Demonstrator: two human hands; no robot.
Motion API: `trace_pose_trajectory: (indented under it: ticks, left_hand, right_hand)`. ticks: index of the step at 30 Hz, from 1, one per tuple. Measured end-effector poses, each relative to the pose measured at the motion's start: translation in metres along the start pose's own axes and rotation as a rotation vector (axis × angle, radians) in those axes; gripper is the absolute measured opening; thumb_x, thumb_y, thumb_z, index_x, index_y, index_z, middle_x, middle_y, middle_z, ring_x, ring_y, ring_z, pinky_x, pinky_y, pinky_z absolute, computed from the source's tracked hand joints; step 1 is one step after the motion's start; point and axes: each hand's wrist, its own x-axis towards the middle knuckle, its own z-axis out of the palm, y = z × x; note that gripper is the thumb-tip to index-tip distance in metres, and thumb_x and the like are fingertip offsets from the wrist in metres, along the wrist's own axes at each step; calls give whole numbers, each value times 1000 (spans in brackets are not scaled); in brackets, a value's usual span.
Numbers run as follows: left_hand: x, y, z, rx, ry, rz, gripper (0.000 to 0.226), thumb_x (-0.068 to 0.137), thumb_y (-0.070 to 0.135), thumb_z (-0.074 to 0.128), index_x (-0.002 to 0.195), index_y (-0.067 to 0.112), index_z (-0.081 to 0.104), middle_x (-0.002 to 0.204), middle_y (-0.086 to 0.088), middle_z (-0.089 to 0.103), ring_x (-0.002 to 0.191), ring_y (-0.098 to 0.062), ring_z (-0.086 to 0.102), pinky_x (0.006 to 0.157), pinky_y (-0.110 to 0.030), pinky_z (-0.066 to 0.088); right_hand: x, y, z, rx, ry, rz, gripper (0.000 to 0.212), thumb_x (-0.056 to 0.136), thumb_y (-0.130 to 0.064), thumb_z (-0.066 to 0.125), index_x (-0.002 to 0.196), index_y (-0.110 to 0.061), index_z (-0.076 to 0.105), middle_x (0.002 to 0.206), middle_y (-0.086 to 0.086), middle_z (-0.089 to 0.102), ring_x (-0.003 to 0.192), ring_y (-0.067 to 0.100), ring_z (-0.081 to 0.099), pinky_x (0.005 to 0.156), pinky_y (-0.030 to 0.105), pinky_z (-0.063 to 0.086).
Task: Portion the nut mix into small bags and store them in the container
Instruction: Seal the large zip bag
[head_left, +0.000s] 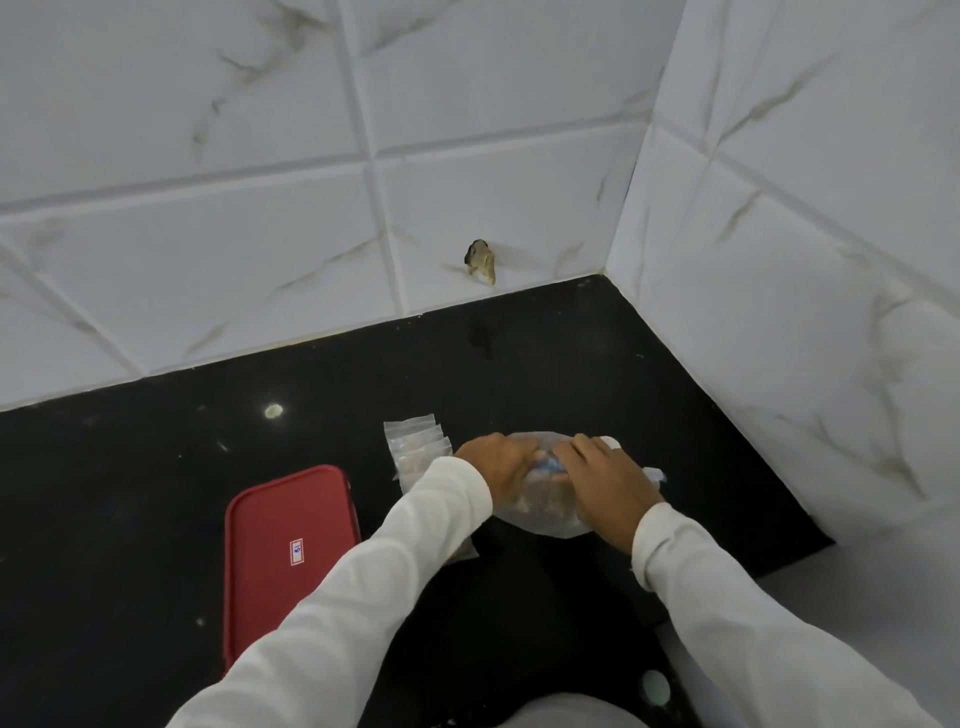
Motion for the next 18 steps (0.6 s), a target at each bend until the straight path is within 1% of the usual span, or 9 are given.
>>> trace_pose_trajectory:
  ticks: [2,4,6,9,11,13,15,17,18]
  left_hand:
    - [-7,2,5,-24,23,22,38,103,36,44,135,16,48,133,-11,56,119,-31,56,98,-41,45]
    - [-21,7,10,-24,125,79,39,102,35,47,136,17,43,140,-7,49,122,-27,54,100,-40,46]
    - [-30,11,16,75,185,155,41,101,30,50,139,16,40,145,-5,42,126,-25,49,100,-38,45]
    - [-28,13,25,157,145,123,48,99,21,52,144,16,37,151,-5,36,133,-27,41,103,-39,38]
    - [-26,10,32,158,115,115,49,96,18,53,144,17,39,151,-5,37,133,-28,41,104,-41,37]
    - [-26,7,43,110,115,132,48,92,15,59,139,15,47,147,-9,43,131,-31,45,104,-46,41]
    - [-30,9,50,139,173,167,46,79,12,73,124,11,61,134,-14,55,120,-35,55,91,-52,50]
    - [-33,12,56,187,287,192,43,63,11,84,103,10,70,110,-13,67,98,-33,66,73,-45,57]
    - [-35,14,60,181,337,207,40,60,10,84,97,10,71,100,-11,69,89,-31,67,68,-41,56]
  right_hand:
    - [-2,0,5,31,57,-4,35,95,-13,48,129,-12,44,128,5,46,118,24,44,98,37,37]
    - [-4,4,9,40,67,-8,32,95,-11,45,126,-11,48,125,6,50,116,24,44,98,38,35]
    - [-8,6,12,32,62,-27,29,95,-11,45,123,-12,50,122,4,51,114,23,44,97,39,34]
    - [-17,4,21,57,94,-34,28,95,-11,44,122,-13,53,120,4,52,113,23,45,97,40,34]
    - [-24,0,28,163,160,41,26,95,-12,46,119,-12,58,117,5,56,110,24,48,96,40,36]
    - [-28,0,37,237,194,65,24,95,-9,48,113,-12,63,112,5,60,107,23,50,94,39,37]
    - [-32,-1,45,214,178,47,24,94,-8,47,111,-13,64,110,4,60,105,22,50,92,39,37]
    - [-32,-1,46,220,152,63,24,96,-8,44,111,-11,62,109,5,60,103,23,51,91,39,38]
    - [-31,-1,47,203,142,66,23,96,-8,45,111,-11,61,108,6,60,102,24,52,90,39,39]
